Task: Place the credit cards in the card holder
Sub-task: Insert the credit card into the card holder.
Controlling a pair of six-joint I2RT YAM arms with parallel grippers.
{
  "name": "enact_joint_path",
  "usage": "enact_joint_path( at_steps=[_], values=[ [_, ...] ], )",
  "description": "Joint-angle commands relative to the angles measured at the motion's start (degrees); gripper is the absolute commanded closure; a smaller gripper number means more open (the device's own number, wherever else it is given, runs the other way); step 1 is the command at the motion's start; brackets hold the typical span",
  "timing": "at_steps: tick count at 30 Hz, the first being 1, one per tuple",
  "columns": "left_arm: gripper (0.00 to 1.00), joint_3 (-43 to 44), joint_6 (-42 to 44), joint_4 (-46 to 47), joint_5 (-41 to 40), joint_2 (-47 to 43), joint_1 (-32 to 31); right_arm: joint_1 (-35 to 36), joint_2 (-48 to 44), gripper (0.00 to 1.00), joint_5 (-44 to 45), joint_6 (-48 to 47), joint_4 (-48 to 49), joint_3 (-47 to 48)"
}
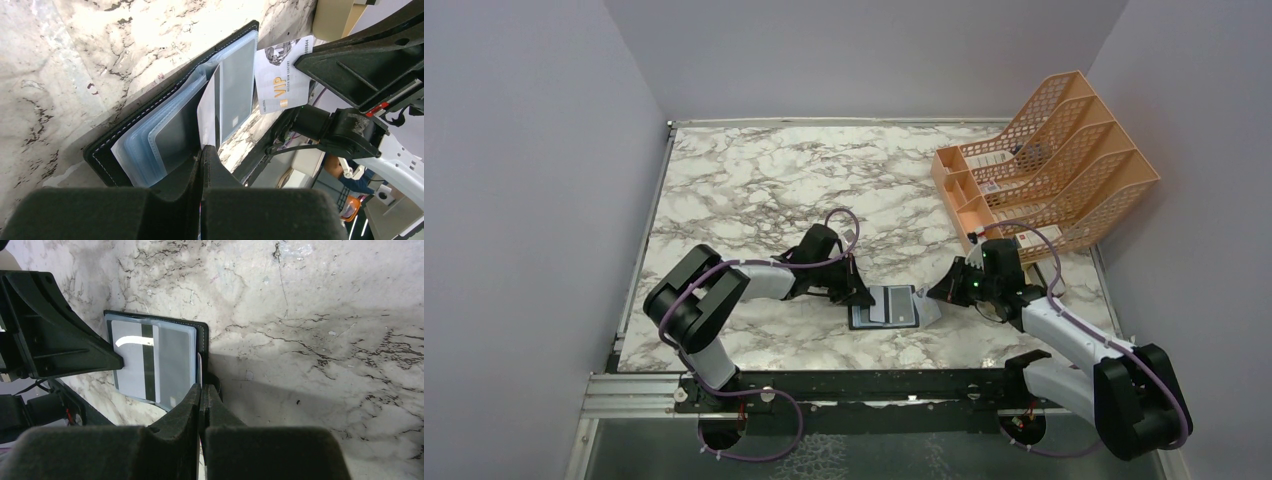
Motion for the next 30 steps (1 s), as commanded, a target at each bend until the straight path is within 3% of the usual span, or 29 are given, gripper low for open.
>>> enact_joint_path(
  at_steps=[1, 19, 30],
  values=[
    [1.00, -0.7, -0.1, 1.4, -3.5, 0.9, 0.0, 0.1, -0.6, 0.99, 1.8, 0.6, 0.2, -1.4],
    [1.00, -1.5, 2.3, 3.9, -6.7, 3.0, -1.8, 0.1, -1.3, 0.99, -0.2, 3.6, 2.3, -4.1],
    [1.00, -1.1, -1.6, 6.3, -7.4, 2.6, -4.0, 0.1, -1.7, 0.99, -0.3, 5.1, 3.8, -5.2]
  ],
)
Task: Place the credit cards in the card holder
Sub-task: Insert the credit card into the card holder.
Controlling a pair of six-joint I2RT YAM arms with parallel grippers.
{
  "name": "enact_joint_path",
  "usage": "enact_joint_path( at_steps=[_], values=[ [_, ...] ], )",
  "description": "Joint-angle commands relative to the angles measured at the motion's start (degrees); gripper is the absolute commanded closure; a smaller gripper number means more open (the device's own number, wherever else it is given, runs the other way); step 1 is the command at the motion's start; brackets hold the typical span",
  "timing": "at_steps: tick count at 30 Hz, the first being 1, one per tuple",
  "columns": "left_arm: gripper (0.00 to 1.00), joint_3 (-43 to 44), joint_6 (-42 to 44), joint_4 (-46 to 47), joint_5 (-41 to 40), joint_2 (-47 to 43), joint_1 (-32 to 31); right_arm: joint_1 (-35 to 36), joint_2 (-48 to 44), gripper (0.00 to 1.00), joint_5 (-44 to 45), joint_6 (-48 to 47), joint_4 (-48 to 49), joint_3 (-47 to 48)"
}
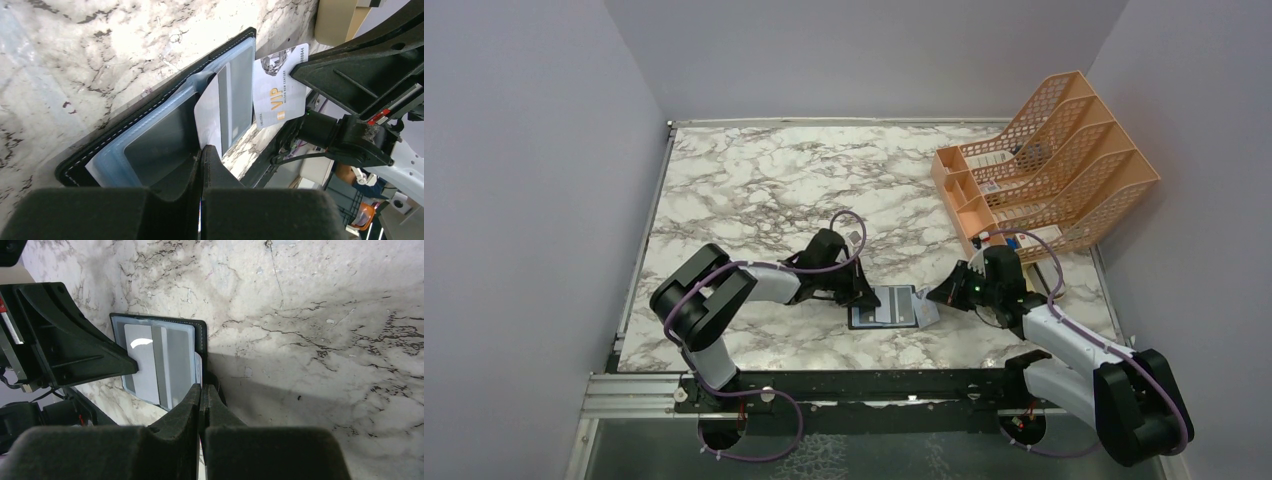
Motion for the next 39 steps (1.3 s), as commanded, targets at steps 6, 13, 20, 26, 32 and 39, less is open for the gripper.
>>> enact_joint_path(
  at_steps=[6, 13, 20, 26, 32, 39],
  values=[
    [1.00, -0.2, -3.3, 2.6, -6.5, 1.1, -3.0, 0.1, -0.8, 0.99, -0.3, 1.9, 0.8, -2.4],
    [0.76, 1.5, -4.0, 2.3, -8.2, 0.5, -3.9, 0.1, -2.8, 0.99, -0.5, 3.0, 0.0, -2.7],
    [0.56, 5.7, 0.9, -8.9, -13.2, -4.5, -3.9, 0.1, -5.4, 0.99, 1.0, 1.1, -2.5, -0.9],
    [0.51, 4.6, 0.8, -9.5, -14.2, -5.8, -3.8, 0.1, -3.6, 0.99, -0.5, -0.3, -2.8, 0.5],
    [0.49, 3.4, -0.1, -4.7, -11.7, -4.3, -3.9, 0.1, -4.7, 0.99, -0.2, 0.8, -0.9, -0.7],
    [0.49, 5.8, 0.2, -2.9, -8.1, -0.2, -4.8, 0.1, -4.9, 0.99, -0.7, 1.1, -0.4, -1.6]
  ],
)
